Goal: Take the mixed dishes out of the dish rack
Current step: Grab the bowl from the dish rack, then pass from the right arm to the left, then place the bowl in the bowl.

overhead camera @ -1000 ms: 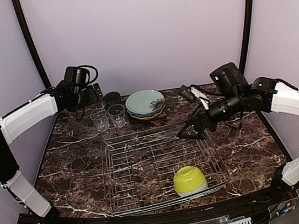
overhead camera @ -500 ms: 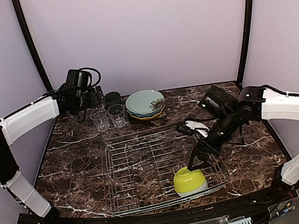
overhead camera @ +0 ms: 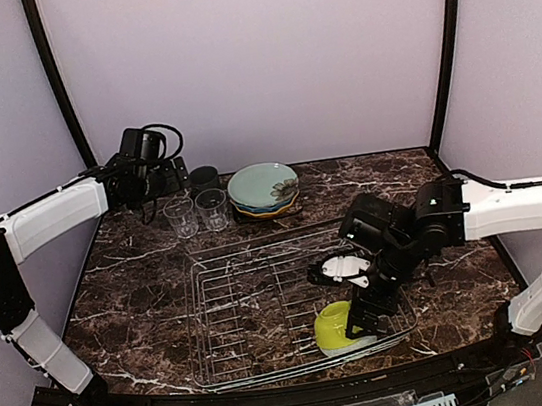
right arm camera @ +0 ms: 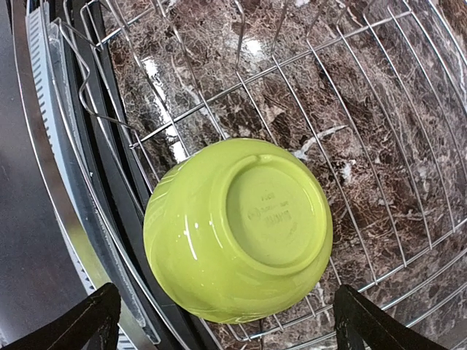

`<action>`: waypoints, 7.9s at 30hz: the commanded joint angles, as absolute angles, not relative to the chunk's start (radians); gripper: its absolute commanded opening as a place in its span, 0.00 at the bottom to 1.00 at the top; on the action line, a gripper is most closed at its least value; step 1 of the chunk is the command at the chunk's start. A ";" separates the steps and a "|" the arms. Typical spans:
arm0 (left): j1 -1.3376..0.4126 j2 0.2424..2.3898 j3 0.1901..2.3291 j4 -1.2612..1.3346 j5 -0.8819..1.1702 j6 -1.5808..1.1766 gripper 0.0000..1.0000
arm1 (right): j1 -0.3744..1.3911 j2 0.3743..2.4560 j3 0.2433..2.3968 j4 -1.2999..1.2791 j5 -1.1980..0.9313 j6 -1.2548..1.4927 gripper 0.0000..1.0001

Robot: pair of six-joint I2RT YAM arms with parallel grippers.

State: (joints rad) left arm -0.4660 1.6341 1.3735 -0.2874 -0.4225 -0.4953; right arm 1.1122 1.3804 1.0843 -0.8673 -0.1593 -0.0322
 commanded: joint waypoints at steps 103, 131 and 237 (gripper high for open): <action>-0.454 1.576 1.249 -0.128 -0.175 -0.541 0.99 | 1.163 1.539 1.121 -0.679 -0.101 -0.588 0.56; -0.449 1.528 1.184 -0.059 -0.189 -0.508 0.99 | 1.163 1.448 1.158 -0.559 -0.004 -0.576 0.42; -0.184 1.614 1.482 -0.363 -0.207 -0.667 0.01 | 0.628 1.125 0.877 0.188 -0.321 0.250 0.99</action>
State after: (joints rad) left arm -0.2230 1.5478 1.3766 -0.1375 -0.0902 -0.5579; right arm 0.6342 1.1378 0.8928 0.2180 -0.3489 0.2695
